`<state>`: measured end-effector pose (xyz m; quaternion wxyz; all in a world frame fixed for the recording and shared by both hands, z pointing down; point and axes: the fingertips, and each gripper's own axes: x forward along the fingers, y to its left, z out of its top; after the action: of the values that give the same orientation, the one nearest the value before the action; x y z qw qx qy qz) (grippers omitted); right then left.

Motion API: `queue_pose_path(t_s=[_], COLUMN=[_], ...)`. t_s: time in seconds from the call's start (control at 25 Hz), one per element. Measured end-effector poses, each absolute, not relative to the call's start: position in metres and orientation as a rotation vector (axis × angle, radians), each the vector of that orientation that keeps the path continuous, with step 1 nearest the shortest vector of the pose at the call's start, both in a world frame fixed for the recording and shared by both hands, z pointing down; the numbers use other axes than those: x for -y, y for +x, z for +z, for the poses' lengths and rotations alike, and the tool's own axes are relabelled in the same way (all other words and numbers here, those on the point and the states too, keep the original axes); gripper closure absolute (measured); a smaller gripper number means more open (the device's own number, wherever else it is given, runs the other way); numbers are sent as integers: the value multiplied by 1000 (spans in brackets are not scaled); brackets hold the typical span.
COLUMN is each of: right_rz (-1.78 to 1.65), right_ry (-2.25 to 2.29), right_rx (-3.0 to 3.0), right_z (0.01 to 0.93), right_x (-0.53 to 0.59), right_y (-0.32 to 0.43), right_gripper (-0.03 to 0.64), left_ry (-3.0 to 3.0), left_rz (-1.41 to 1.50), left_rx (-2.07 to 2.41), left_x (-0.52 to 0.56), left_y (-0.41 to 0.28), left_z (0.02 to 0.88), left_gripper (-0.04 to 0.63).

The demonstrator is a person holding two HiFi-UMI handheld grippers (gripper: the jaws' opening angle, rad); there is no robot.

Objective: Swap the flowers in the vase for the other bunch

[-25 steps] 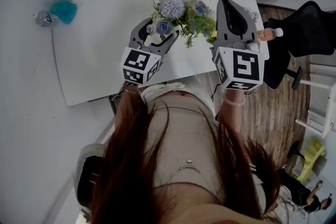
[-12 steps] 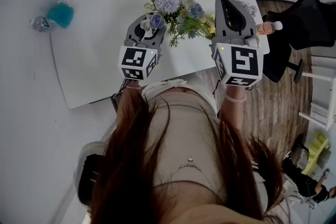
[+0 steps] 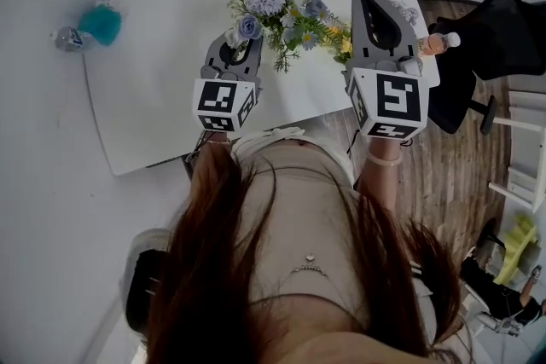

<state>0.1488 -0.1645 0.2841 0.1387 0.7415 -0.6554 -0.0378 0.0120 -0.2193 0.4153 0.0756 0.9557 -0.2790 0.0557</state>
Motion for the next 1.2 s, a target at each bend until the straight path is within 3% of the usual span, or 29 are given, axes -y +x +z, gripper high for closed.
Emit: queue_pose_path(t_s=[1.2], right_rz=[-151], right_ry=[2345], right_rx=[1840], right_z=[272], right_x=[94], right_y=[195], right_gripper=[589], left_ry=[2915], left_rz=[-389], left_rx=[808], left_x=[187], left_y=[18], left_z=[292], left_gripper=[565])
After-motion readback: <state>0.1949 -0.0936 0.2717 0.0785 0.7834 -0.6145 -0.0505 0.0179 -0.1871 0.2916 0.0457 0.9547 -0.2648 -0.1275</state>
